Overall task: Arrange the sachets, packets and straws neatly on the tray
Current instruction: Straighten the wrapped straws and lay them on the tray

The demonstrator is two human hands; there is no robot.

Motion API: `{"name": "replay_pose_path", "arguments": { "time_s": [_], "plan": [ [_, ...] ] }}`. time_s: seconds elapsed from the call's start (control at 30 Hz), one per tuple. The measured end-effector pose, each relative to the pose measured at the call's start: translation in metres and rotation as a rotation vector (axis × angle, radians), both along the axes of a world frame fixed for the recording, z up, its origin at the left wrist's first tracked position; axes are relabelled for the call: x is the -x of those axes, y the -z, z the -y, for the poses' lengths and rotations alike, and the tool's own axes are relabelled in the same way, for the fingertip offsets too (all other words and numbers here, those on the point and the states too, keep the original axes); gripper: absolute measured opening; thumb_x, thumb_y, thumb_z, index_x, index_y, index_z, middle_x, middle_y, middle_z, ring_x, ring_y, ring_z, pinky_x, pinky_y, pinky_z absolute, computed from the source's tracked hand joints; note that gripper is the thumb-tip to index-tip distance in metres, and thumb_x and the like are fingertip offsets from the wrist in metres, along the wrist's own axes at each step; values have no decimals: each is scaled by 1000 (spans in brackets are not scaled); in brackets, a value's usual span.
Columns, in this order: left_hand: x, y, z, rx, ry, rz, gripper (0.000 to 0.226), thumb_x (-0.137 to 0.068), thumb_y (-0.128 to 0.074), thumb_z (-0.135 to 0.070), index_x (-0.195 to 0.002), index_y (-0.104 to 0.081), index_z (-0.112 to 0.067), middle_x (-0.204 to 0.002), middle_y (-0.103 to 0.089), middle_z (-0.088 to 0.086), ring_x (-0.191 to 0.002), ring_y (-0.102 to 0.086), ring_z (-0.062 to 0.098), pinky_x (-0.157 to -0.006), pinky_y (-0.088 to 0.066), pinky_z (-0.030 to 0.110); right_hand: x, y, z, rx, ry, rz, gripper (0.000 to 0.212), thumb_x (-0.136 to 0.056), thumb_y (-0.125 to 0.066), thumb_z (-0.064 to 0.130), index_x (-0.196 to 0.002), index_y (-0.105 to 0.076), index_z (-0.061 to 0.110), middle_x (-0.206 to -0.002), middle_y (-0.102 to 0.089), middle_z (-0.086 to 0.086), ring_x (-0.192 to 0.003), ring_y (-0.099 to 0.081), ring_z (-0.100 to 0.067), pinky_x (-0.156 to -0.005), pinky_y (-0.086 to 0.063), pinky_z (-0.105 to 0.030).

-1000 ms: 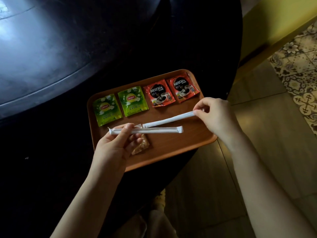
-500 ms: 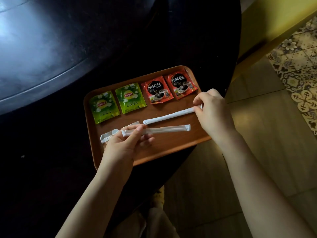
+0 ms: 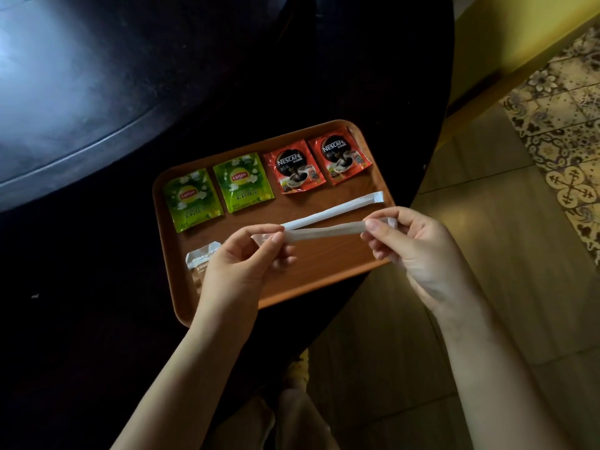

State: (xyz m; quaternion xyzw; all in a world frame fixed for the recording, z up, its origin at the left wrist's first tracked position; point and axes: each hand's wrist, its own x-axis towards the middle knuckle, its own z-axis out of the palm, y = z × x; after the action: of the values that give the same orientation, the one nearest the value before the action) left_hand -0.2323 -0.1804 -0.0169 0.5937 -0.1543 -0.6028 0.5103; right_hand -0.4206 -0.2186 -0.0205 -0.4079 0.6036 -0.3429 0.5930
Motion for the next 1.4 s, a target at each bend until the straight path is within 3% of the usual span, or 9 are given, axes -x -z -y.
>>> {"name": "replay_pose_path", "arguments": {
  "time_s": [0.17,0.33,0.47,0.57,0.8,0.93,1.13,1.3,1.4],
  "plan": [
    [-10,5,-2,22,2,301,7,-83,-62,-8,-83,-68,-12,-60,-68,-1,-53,-63,5,-51,-50,12,8,3,10,5,104,-23,8,-83,-62,10,-88,-67,14,-68,-67,0,-61,-60,-7,-54,-51,-16],
    [-47,10,-6,91,3,929,11,-81,-66,-15,-86,-66,-25,-84,-68,-4,-70,-61,2,-61,-47,5,9,10,16,105,6,-332,11,-86,-58,10,-92,-66,6,-71,-65,-3,-61,-58,-9,-52,-49,-13],
    [-69,21,-11,9,-36,1189,22,-81,-63,-12,-103,-64,-16,-105,-60,7,-83,-56,13,-71,-40,12,2,16,17,175,-104,-595,10,-86,-58,15,-90,-66,10,-76,-67,-6,-61,-59,-12,-50,-47,-16],
    [-74,26,-12,-55,-46,1217,34,-82,-63,-13,-115,-57,-12,-116,-56,14,-75,-47,0,-74,-34,11,-3,19,18,267,-171,-836,12,-86,-59,19,-93,-67,12,-85,-69,-6,-70,-63,-16,-54,-45,-16],
    [-82,32,-12,-89,-62,1206,39,-81,-64,-13,-119,-54,-11,-121,-53,15,-77,-43,1,-74,-32,7,-11,17,19,319,-205,-929,15,-88,-57,16,-102,-60,10,-97,-65,-8,-74,-50,-8,-50,-28,-5],
    [-91,39,-12,-107,-69,1141,38,-81,-64,-16,-118,-53,-16,-118,-59,14,-91,-57,14,-80,-43,27,-15,20,15,309,-189,-978,22,-88,-58,16,-109,-53,10,-105,-63,-11,-79,-51,-11,-52,-33,-10],
    [-88,42,-17,-114,-65,1128,36,-83,-61,-13,-118,-54,-15,-116,-62,11,-94,-55,13,-77,-40,27,-20,19,5,351,-170,-1112,36,-89,-56,17,-123,-47,9,-114,-59,-15,-96,-61,-24,-66,-40,-21],
    [-89,45,-17,-107,-75,1128,34,-83,-59,-11,-117,-54,-15,-114,-62,10,-90,-54,12,-69,-37,18,-23,16,7,592,-456,-1002,31,-78,-69,11,-108,-63,11,-107,-55,-13,-103,-52,-25,-83,-43,-25],
    [-87,46,-17,-98,-85,1126,34,-84,-57,-8,-117,-54,-13,-113,-63,12,-89,-55,13,-72,-39,24,-21,25,13,606,-579,-943,19,-76,-70,11,-96,-68,13,-100,-58,-7,-103,-50,-22,-91,-42,-31]
  ]
}}
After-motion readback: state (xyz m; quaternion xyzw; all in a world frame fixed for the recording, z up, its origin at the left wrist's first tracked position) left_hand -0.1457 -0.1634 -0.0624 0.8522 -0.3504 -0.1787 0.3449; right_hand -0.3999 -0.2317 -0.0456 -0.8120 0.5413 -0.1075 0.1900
